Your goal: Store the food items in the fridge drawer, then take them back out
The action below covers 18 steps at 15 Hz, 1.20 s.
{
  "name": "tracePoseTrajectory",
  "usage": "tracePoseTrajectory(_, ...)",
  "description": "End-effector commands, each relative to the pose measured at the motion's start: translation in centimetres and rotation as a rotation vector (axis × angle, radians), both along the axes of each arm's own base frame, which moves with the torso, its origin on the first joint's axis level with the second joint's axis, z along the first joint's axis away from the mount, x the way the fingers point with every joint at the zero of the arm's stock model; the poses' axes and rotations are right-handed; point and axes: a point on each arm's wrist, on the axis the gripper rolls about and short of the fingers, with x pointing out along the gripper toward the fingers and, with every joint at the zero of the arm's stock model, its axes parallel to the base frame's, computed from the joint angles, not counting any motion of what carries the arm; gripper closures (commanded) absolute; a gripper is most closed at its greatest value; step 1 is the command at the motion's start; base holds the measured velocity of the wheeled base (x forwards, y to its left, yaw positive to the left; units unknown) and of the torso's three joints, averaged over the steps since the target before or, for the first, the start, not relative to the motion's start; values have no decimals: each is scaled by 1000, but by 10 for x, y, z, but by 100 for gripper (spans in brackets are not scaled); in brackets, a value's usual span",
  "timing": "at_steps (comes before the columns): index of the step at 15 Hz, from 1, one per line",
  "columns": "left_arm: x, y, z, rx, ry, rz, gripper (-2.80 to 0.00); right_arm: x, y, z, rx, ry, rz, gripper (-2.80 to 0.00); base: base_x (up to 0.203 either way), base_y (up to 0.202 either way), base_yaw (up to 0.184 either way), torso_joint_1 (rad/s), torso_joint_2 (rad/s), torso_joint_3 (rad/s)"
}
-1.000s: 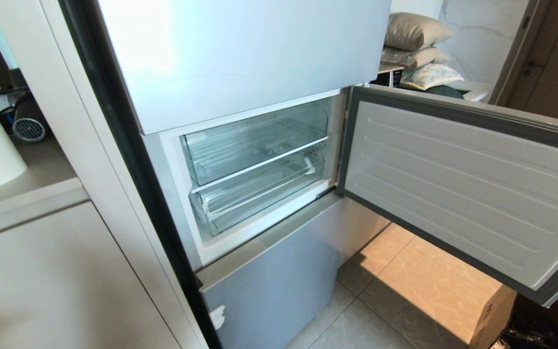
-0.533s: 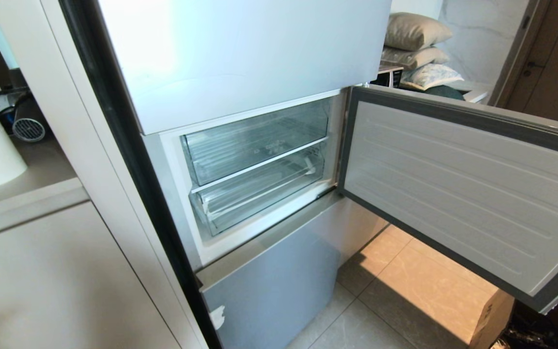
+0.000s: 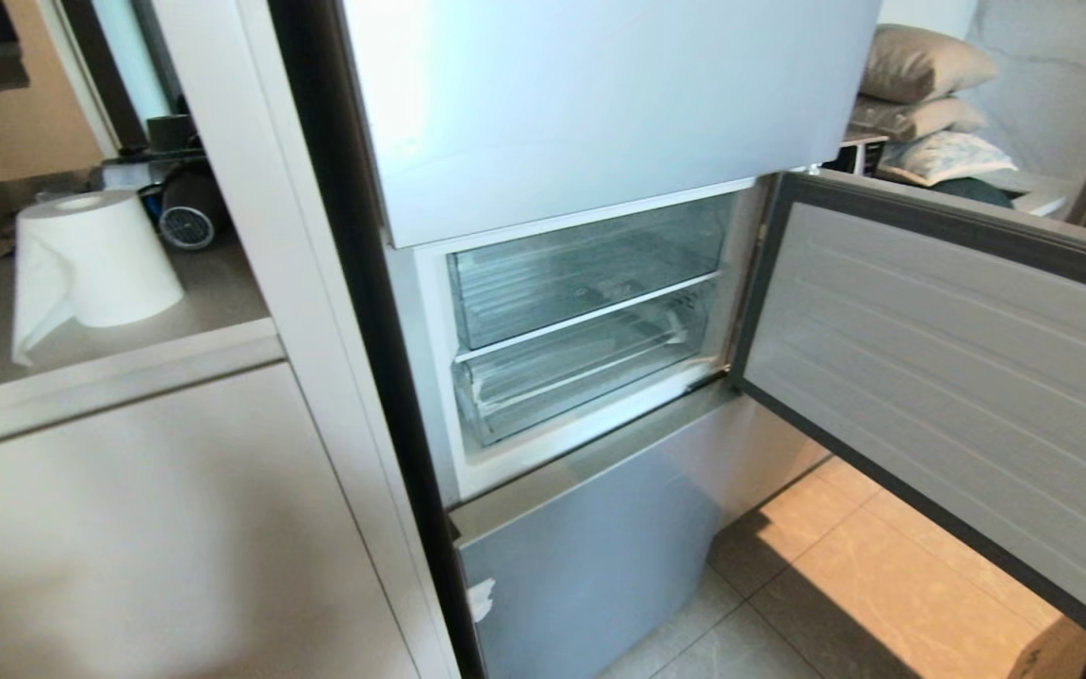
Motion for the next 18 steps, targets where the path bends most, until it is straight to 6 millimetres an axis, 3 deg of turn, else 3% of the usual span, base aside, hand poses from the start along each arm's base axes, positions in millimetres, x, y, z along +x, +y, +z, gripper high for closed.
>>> tracePoseTrajectory(1, 0, 0, 0, 0, 3, 0, 0, 0, 0, 0, -1, 1, 1, 0, 2, -10, 170, 2, 1, 1)
tracePoseTrajectory(14, 0, 0, 0, 0, 3, 0, 0, 0, 0, 0, -1, 1, 1, 0, 2, -8, 175, 3, 2, 4)
tracePoseTrajectory(18, 0, 0, 0, 0, 3, 0, 0, 0, 0, 0, -38, 4, 10, 0, 1, -3, 58, 2, 2, 1)
